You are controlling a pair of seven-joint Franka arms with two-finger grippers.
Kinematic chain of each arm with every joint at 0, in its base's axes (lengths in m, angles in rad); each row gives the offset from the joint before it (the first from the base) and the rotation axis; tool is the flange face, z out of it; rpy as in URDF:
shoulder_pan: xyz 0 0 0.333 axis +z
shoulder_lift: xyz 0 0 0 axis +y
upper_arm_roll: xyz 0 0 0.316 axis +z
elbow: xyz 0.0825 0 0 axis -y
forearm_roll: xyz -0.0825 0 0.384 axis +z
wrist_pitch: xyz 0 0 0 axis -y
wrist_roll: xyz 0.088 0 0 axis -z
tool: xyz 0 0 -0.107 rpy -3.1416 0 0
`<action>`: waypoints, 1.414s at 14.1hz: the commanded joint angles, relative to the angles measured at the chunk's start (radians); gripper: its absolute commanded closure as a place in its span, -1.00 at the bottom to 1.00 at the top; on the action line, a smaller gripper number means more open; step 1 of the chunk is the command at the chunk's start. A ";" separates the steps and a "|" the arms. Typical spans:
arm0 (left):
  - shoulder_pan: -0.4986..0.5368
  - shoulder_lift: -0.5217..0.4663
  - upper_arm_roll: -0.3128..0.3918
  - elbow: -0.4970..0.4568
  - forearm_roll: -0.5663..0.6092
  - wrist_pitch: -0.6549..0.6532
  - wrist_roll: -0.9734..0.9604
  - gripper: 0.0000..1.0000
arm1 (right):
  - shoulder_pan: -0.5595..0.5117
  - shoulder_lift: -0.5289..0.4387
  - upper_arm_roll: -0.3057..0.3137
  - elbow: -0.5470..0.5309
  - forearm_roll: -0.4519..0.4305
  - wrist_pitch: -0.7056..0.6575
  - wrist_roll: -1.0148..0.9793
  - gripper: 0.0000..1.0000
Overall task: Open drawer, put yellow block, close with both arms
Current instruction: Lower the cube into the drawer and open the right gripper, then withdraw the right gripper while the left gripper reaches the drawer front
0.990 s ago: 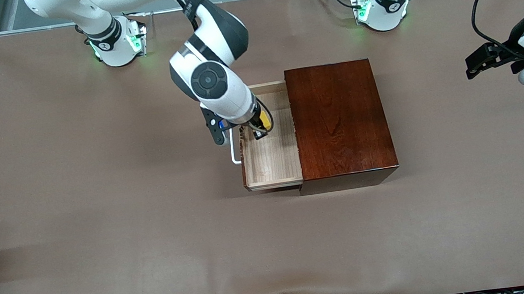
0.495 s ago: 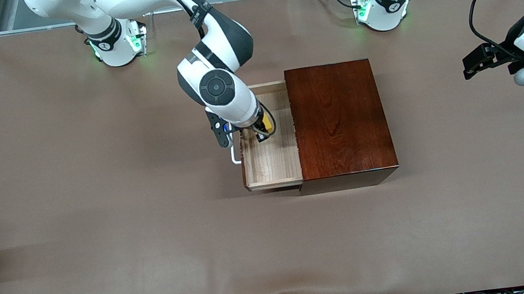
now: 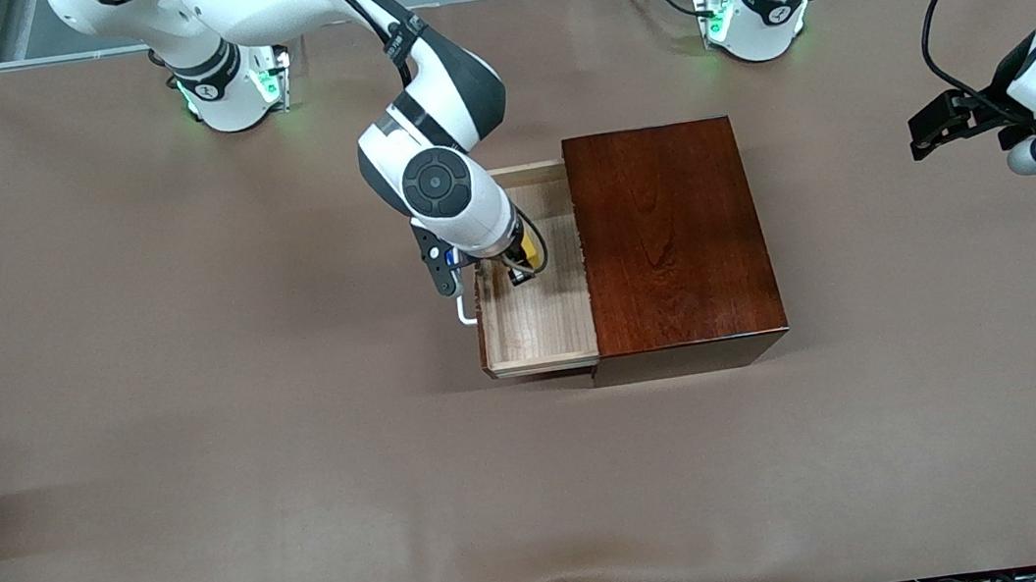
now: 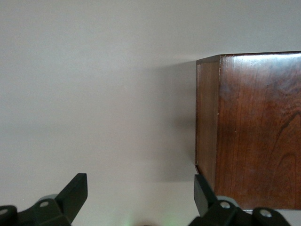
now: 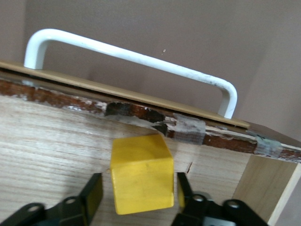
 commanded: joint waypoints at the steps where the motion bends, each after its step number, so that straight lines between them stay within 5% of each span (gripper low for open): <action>1: -0.028 0.017 0.002 0.015 -0.015 0.003 -0.055 -1.00 | 0.007 -0.007 -0.012 0.038 0.001 -0.052 0.014 -1.00; 6: -0.137 0.077 0.002 0.046 -0.015 0.053 -0.318 -1.00 | -0.065 -0.007 -0.019 0.204 0.004 -0.316 0.001 -1.00; 10: -0.240 0.153 0.002 0.130 -0.015 0.053 -0.545 -1.00 | -0.157 -0.047 -0.023 0.272 0.006 -0.377 -0.028 -1.00; 16: -0.303 0.164 -0.009 0.191 -0.057 0.065 -0.858 -1.00 | -0.263 -0.130 -0.028 0.273 -0.097 -0.529 -0.412 -1.00; 20: -0.449 0.248 -0.011 0.202 -0.067 0.177 -1.203 -1.00 | -0.398 -0.202 -0.025 0.273 -0.091 -0.555 -0.613 -1.00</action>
